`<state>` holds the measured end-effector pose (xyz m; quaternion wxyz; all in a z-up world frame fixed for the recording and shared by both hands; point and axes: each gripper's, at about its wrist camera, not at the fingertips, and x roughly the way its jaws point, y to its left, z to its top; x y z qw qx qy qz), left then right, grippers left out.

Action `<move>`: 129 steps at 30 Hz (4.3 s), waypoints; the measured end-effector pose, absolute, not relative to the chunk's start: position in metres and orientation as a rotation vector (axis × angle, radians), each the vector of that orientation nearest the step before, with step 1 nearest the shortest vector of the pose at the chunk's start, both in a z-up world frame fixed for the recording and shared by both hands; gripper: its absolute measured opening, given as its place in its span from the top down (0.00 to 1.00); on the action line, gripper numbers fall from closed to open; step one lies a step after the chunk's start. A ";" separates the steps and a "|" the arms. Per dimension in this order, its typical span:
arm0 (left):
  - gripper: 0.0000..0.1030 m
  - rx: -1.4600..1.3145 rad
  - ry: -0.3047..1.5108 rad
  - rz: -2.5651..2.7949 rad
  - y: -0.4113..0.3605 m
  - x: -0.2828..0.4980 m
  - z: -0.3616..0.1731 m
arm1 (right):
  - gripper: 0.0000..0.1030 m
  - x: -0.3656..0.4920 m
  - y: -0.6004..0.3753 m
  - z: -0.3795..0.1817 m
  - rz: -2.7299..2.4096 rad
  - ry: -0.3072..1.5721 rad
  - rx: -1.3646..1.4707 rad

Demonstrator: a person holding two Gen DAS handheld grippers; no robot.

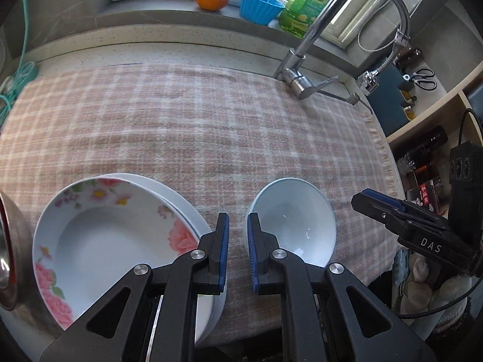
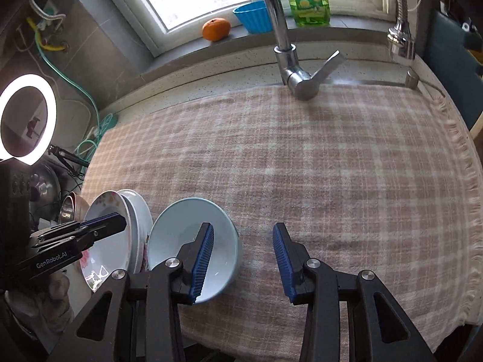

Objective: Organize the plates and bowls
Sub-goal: 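Move both grippers to the rim of the pale blue-white bowl, then close both grippers on the pale blue-white bowl rim, then lift the pale bowl with both grippers and carry it to the nested steel bowls, then lower the pale bowl into the nested steel bowls with both grippers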

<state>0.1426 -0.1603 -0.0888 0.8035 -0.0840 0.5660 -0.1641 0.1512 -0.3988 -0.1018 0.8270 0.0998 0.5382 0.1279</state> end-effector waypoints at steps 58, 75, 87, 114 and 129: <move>0.95 -0.260 1.170 -0.349 -0.145 0.156 -0.073 | 0.93 0.169 -0.360 -0.097 0.339 1.207 0.274; 0.95 -0.365 1.063 -0.177 -0.048 0.132 -0.044 | 0.93 0.181 -0.257 -0.065 0.519 1.181 0.161; 0.95 -0.431 1.029 -0.028 0.035 0.099 -0.042 | 0.93 0.175 -0.161 -0.064 0.672 1.189 0.077; 0.95 -0.547 1.029 0.148 0.146 0.070 -0.062 | 0.93 0.172 -0.027 -0.090 0.807 1.250 -0.017; 0.94 -0.589 1.097 0.155 0.157 0.072 -0.084 | 0.94 0.179 -0.014 -0.114 0.795 1.329 -0.021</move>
